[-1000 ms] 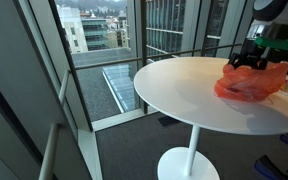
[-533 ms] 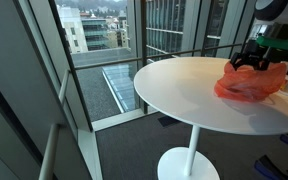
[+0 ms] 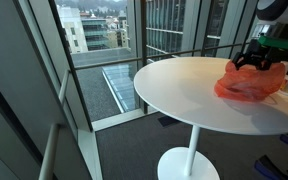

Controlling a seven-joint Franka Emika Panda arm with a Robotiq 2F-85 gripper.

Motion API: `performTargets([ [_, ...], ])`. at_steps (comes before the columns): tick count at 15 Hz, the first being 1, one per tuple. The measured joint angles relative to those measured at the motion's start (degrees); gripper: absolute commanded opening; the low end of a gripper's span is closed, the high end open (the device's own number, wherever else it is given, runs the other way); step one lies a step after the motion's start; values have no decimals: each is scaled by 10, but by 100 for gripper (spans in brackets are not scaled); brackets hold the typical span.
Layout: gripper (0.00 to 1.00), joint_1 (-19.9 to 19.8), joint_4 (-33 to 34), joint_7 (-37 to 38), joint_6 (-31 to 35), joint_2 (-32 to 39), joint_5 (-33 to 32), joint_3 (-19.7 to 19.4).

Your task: Remove the blue bottle from the plastic bag and put it on the table top

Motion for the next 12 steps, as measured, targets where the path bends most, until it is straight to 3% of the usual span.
performTargets([
  [12,100,-6,-7,-5,0,9,0,0],
])
